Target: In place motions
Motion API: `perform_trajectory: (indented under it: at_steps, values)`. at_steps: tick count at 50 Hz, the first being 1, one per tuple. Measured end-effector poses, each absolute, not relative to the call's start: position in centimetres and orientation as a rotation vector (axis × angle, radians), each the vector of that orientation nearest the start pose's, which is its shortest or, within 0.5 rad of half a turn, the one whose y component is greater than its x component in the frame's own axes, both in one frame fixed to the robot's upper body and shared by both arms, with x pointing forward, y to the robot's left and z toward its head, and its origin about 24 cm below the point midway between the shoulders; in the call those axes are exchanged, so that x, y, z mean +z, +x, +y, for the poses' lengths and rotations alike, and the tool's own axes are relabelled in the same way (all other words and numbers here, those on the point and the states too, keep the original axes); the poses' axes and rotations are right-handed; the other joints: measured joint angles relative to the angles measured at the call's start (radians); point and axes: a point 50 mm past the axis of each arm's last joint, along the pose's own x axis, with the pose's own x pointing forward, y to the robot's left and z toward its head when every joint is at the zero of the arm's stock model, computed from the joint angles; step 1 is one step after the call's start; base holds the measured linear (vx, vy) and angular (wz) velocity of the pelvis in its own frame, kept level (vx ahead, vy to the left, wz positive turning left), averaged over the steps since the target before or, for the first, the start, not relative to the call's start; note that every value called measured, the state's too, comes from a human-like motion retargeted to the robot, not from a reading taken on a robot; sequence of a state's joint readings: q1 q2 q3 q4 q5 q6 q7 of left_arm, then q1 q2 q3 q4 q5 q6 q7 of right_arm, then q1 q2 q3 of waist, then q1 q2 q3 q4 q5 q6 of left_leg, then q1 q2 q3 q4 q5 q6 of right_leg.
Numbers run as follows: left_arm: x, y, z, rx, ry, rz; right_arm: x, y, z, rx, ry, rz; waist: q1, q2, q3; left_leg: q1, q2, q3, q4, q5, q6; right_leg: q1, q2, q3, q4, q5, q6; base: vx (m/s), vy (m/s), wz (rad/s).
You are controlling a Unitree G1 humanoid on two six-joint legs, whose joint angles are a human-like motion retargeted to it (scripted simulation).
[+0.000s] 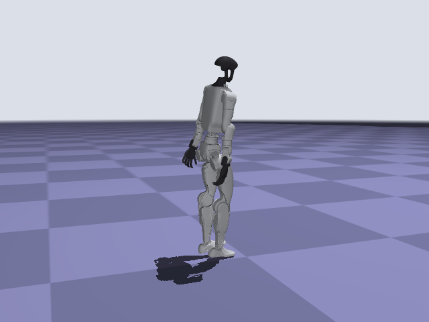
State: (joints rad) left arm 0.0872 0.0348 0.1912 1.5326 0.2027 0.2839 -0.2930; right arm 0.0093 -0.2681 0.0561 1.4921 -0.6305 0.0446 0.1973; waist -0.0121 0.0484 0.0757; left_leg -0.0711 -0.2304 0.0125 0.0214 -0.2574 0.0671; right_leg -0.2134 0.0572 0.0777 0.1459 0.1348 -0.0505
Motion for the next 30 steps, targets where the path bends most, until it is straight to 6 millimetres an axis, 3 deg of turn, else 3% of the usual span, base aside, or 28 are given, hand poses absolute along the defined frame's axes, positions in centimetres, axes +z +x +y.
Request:
perform_trajectory:
  at_steps: [5, 11, 20, 30]
  values:
    - [-17.6, -4.1, 14.6, -0.169, -0.281, 1.856, -16.6, 0.5, -25.6, 0.478, -0.609, 1.703, -0.019, 0.024, -0.004, 0.025, 0.014, -0.011, 0.005, -0.015, -0.006, 0.046, 0.012, -0.015, -0.016, -0.033, -0.009, 0.19, 0.0, 0.51]
    - [-17.9, -2.1, 15.0, -0.217, -0.19, 1.795, -16.7, 1.0, -25.4, 0.495, -0.661, 1.666, -0.034, 0.043, -0.019, 0.037, 0.029, -0.042, 0.011, -0.026, -0.018, 0.082, -0.006, -0.076, -0.013, -0.085, -0.008, 0.17, -0.04, 0.64]
    - [-18.1, 0.5, 14.8, -0.267, -0.115, 1.692, -17.0, 2.3, -24.3, 0.5, -0.608, 1.6, -0.034, 0.056, -0.055, 0.04, 0.041, -0.076, 0.037, -0.042, -0.034, 0.117, -0.019, -0.146, -0.014, -0.131, -0.015, 0.14, -0.03, 0.45]
    - [-18.1, -0.8, 14.9, -0.296, -0.095, 1.74, -17.1, 3.2, -23.3, 0.493, -0.562, 1.545, -0.041, 0.065, -0.08, 0.041, 0.055, -0.088, 0.064, -0.056, -0.049, 0.146, -0.011, -0.191, -0.042, -0.138, -0.027, 0.09, -0.03, 0.26]
